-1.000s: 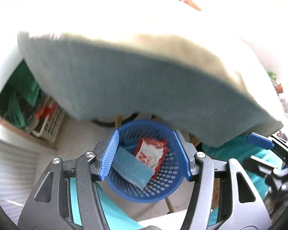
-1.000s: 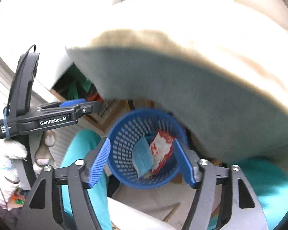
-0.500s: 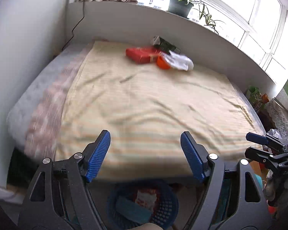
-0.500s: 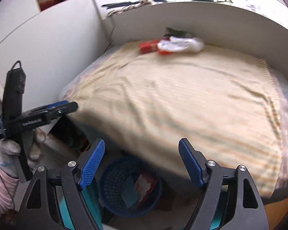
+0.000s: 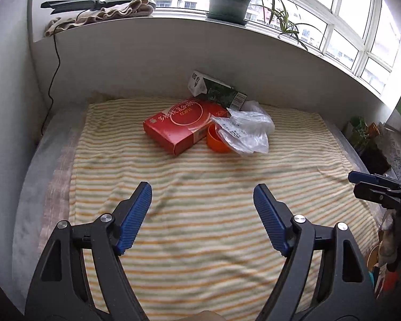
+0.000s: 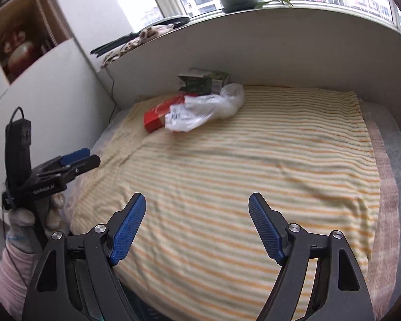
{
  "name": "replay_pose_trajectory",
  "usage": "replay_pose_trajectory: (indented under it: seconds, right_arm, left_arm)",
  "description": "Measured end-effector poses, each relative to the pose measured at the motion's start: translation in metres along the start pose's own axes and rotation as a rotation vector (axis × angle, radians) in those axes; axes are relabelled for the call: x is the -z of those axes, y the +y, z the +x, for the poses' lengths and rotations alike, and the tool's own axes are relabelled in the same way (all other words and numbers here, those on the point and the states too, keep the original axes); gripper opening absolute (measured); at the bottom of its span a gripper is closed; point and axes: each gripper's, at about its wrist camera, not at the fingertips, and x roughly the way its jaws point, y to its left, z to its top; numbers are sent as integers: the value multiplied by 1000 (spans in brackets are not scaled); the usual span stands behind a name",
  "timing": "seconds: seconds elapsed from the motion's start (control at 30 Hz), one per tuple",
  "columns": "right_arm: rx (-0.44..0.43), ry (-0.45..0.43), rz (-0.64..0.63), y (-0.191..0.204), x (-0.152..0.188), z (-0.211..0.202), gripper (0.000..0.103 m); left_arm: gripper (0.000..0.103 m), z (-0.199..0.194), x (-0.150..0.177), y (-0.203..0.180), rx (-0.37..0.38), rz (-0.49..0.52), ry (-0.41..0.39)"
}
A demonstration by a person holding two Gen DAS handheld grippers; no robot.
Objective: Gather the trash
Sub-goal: 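Raise both open tools back up over the bed, then grasp the clear plastic bag with the right tool while the left tool grasps the red box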
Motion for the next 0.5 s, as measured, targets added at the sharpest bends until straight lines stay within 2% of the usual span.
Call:
replay_pose_trajectory:
  seconds: [0.1,0.27,0.5]
  right_arm:
    - [-16,-6,45,-11,-18,11,79]
    - [-28,-5,97,-25,-46,40,79]
    - [-51,16,199,-48,-73,77,79]
  left_arm:
    - [81,21,-21,10,9,-20,8]
    - [81,60,-49,22,11,5,42]
    - [81,108,-90,55,30,-132,45]
